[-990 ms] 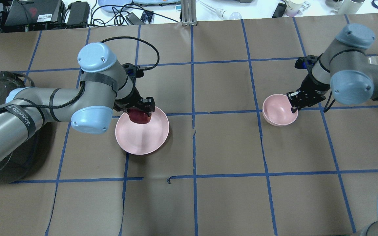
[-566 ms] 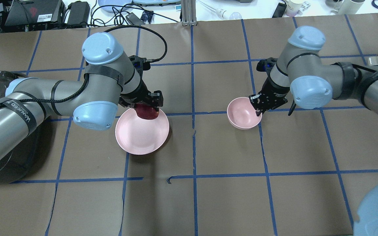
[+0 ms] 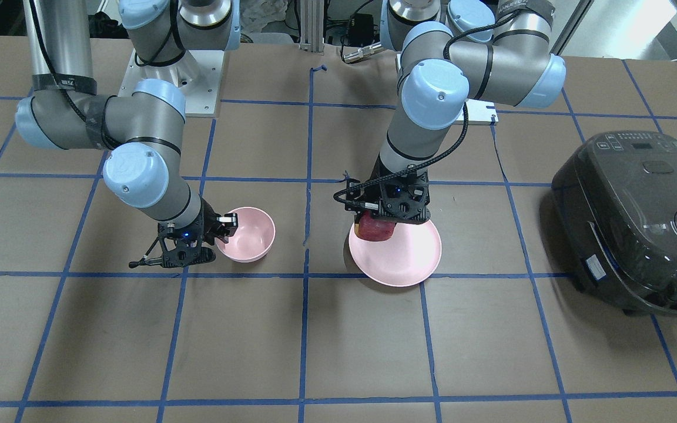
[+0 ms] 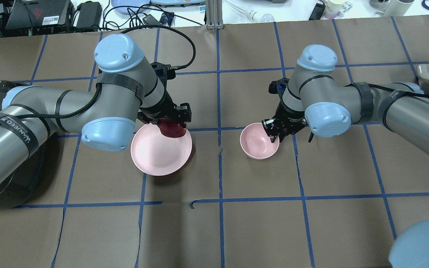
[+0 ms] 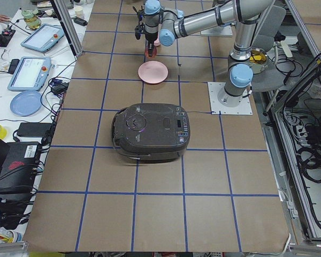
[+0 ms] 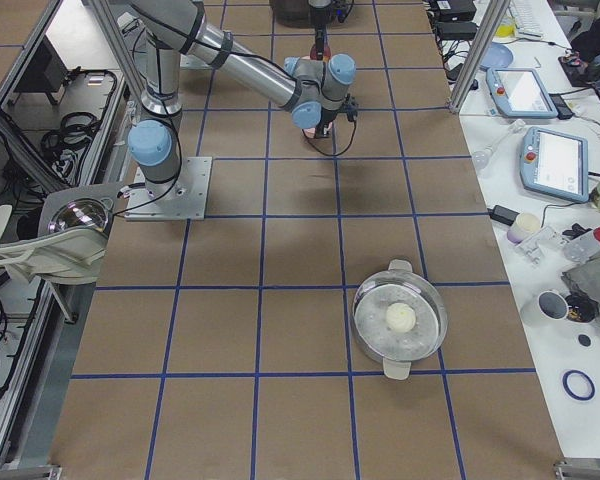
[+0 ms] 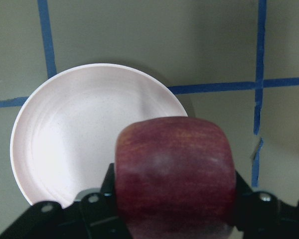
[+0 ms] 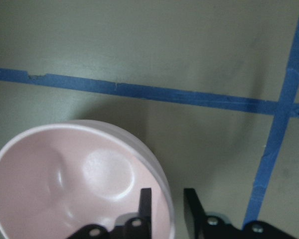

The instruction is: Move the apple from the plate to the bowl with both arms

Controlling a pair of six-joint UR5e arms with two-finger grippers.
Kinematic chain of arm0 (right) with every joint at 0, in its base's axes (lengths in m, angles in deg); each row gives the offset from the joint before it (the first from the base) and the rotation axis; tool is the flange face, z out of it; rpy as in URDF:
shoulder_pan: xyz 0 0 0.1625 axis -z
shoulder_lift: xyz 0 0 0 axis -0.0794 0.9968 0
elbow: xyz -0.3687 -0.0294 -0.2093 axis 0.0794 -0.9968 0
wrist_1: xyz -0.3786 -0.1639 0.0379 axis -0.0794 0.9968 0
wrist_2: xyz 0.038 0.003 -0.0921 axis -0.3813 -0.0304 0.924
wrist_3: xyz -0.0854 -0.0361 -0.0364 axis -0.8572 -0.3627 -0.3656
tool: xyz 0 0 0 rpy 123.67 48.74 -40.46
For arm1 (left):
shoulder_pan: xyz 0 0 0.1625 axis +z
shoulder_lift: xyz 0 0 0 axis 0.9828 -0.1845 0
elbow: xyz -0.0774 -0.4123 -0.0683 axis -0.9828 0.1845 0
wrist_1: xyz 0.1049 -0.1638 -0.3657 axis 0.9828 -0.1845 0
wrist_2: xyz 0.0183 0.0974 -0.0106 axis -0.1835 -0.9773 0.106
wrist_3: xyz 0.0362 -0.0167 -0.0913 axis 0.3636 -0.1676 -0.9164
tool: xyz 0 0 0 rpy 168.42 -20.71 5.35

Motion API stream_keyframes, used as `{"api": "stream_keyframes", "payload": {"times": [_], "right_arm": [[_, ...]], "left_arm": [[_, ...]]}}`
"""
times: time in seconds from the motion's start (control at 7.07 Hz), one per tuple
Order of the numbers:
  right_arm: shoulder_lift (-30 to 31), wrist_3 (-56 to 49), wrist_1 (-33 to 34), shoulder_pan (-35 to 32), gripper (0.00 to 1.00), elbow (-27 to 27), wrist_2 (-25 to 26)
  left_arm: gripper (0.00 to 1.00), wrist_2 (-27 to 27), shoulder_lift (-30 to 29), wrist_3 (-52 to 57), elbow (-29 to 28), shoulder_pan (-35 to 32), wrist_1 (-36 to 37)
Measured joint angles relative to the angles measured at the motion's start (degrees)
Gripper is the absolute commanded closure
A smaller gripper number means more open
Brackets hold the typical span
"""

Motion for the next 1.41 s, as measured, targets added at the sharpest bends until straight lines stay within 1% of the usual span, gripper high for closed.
{"api": "stream_keyframes", "payload": {"times": [0.14, 0.28, 0.57, 0.71, 0.85, 0.99, 1.13, 1.41], "right_arm": [[1.6, 0.1, -1.8, 0.0, 0.0, -1.8, 0.4], [4.3, 0.2, -6.7, -0.1, 0.0, -4.6, 1.0], [9.9, 0.3, -18.6, -0.3, 0.0, -11.8, 4.2], [12.4, 0.5, -24.9, -0.4, 0.0, -15.4, 5.7], [14.2, 0.8, -30.0, -0.4, 0.0, -18.8, 7.1], [15.1, 0.9, -33.4, -0.4, 0.0, -21.6, 8.0], [15.7, 0.9, -35.1, -0.4, 0.0, -23.4, 8.2], [16.2, 1.1, -35.1, -0.4, 0.0, -24.7, 8.0]], "left_arm": [[1.0, 1.5, -0.2, -2.6, -0.2, -0.6, 0.1], [1.0, 3.6, -0.7, -5.7, -0.4, -1.1, 0.5], [1.0, 7.7, -1.9, -12.2, -0.7, -3.1, 2.3], [1.0, 10.6, -3.1, -15.9, -0.9, -4.2, 5.0], [1.0, 11.9, -4.7, -19.5, -1.5, -5.7, 7.3], [1.0, 12.2, -6.5, -23.3, -2.8, -7.7, 8.7], [1.0, 12.3, -8.4, -27.9, -5.1, -9.6, 9.3], [1.0, 12.3, -12.5, -33.0, -9.9, -12.9, 9.8]]}}
